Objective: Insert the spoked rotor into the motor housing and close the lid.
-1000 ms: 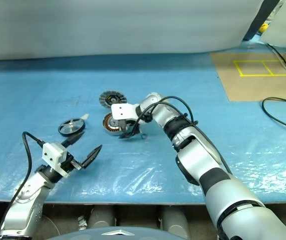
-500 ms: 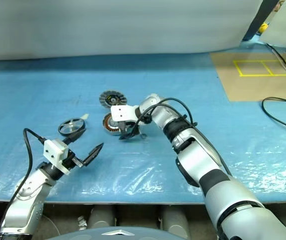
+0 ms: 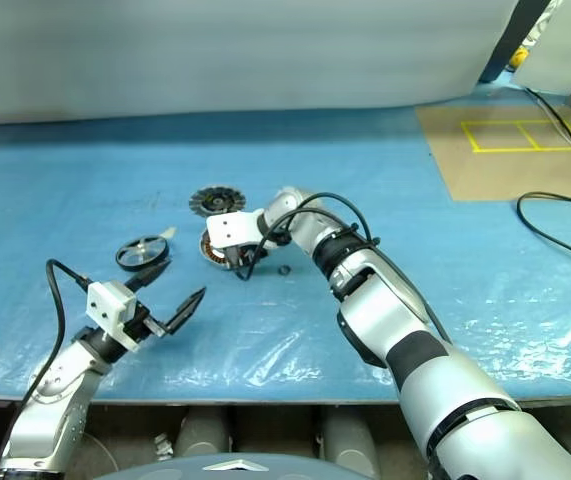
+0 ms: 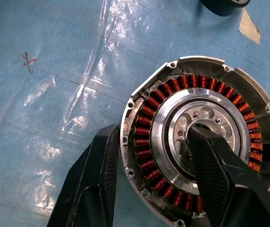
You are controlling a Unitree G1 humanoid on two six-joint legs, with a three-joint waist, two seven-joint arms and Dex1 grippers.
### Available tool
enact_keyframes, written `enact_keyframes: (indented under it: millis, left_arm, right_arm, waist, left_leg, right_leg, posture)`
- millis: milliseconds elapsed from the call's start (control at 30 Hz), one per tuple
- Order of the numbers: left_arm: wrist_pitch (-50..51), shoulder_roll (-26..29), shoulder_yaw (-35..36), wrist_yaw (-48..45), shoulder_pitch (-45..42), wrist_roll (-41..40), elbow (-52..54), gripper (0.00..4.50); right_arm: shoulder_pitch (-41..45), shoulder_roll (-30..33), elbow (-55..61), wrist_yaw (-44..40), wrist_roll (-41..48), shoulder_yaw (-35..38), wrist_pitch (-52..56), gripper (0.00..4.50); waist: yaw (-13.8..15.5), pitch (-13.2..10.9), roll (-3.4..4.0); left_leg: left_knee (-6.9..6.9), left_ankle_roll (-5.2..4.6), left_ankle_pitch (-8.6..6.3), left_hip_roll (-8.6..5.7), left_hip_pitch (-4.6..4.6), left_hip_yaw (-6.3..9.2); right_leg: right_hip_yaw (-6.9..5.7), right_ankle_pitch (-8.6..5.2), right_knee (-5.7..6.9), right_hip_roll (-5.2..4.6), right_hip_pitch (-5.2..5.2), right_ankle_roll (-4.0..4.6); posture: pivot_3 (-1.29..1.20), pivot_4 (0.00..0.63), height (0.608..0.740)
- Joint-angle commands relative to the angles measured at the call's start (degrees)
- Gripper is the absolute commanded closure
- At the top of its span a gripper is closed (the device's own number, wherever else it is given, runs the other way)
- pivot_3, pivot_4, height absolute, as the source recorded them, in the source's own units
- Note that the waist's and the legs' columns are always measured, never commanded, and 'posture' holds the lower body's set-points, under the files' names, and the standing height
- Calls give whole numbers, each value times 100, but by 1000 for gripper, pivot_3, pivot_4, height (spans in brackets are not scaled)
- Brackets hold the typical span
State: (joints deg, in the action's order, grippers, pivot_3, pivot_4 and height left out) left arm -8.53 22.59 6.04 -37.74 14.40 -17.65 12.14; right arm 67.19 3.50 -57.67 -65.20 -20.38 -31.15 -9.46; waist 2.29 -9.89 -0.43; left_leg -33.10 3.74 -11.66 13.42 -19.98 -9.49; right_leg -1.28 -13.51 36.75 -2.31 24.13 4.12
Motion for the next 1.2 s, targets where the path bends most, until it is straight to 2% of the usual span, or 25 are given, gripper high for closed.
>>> enact_keyframes:
  millis: [33,267,367,533,700,767,900,1033,1100,1200]
  left_arm:
    - [-6,133,147,-42,77,-110,368,0]
    - [310,457,293,-209,413,-323,901,0]
    - [362,574,353,-258,509,-368,952,0]
    - [424,643,388,-295,397,-385,859,0]
    - [308,539,182,-348,223,-242,595,0]
    - [210,484,135,-421,180,-231,441,0]
    - [14,519,118,-696,107,-272,103,0]
    - [-48,620,157,-956,-49,-343,-124,0]
    - [-47,641,175,-1029,-121,-387,-171,0]
    - [-33,622,113,-1108,-177,-396,-176,0]
  right_arm:
    - [-128,98,688,-653,96,-42,470,2531]
    - [-1081,507,2808,-1672,207,-276,1812,2531]
    - [-1337,602,3332,-1748,205,-355,2195,2531]
    - [-1534,629,3577,-1576,198,-426,2414,2531]
    - [-1459,525,3581,-1196,378,-148,2414,981]
    - [-1368,582,3790,-1286,596,20,2575,341]
    - [-1175,945,4593,-1720,1132,386,3360,341]
    - [-1281,1241,5308,-1862,1787,760,3511,341]
    - [-1475,1255,5544,-1643,2136,1071,3837,341]
    - [-2137,1459,5678,-1086,2141,1276,3574,341]
  waist:
    - [9,0,0]
    - [22,3,-5]
    - [19,3,-4]
    - [17,3,-5]
    - [9,3,-4]
    - [-5,2,-4]
    - [20,1,-3]
    - [30,3,-5]
    - [31,3,-6]
    - [43,8,-14]
  left_leg:
    - [0,0,0,0,-5,0]
    - [-1,2,-1,-1,-20,-2]
    - [7,8,-5,3,-12,-3]
    - [6,8,-5,6,-2,-7]
    - [5,9,-5,6,3,-15]
    - [4,9,-5,7,2,-16]
    - [3,8,-4,6,-5,-17]
    - [2,8,-4,6,-3,-17]
    - [3,8,-4,6,-1,-17]
    - [2,9,-4,5,1,-18]
  right_leg:
    - [0,0,-1,0,4,0]
    - [-1,0,-13,0,5,0]
    - [-3,-2,-14,7,6,1]
    - [2,-4,-12,7,3,0]
    - [10,-4,-12,8,4,0]
    - [12,-4,-10,10,6,0]
    - [12,-4,-12,11,10,0]
    - [13,-4,-12,11,8,-1]
    - [13,-4,-11,11,8,-1]
    - [15,-4,-12,10,5,-1]
  posture:
    - [0,150,740]
    - [0,150,740]
    - [0,150,740]
    - [0,150,740]
    - [0,150,740]
    - [0,150,740]
    - [0,150,740]
    - [0,150,740]
    - [0,150,740]
    - [0,150,740]
